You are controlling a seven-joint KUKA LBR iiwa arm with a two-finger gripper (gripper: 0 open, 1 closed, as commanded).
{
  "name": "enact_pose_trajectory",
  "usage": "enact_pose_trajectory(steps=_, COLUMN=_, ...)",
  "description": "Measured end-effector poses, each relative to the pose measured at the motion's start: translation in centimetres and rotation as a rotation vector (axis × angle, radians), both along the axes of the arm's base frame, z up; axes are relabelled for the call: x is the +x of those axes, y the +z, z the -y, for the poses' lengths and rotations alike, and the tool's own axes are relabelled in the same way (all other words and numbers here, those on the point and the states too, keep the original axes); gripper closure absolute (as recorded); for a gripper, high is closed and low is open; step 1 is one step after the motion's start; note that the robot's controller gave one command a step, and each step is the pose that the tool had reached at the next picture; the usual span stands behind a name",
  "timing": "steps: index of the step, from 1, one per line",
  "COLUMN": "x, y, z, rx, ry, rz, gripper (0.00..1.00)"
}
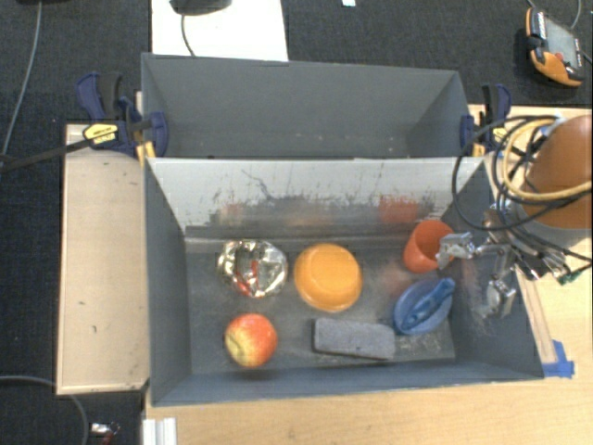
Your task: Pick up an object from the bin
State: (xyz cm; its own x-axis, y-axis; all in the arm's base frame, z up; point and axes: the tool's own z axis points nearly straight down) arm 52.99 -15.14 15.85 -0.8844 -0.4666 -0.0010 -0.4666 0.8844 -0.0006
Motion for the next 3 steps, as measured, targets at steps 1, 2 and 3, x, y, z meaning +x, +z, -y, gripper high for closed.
enact_pose_trajectory(steps=1, x=-0.3, y=0.2, z=-0.1, rx=0.000, ry=-0.123, rz=0.004, gripper=0.00)
enact_pose_trajectory(steps=2, x=-1.3, y=-4.2, z=-0.3, rx=0.000, ry=0.359, rz=0.004, gripper=0.00)
enact_pose_trajectory(steps=3, x=-0.2, y=-8.6, z=-0.9, rx=0.010, ry=0.251, rz=0.010, gripper=0.00)
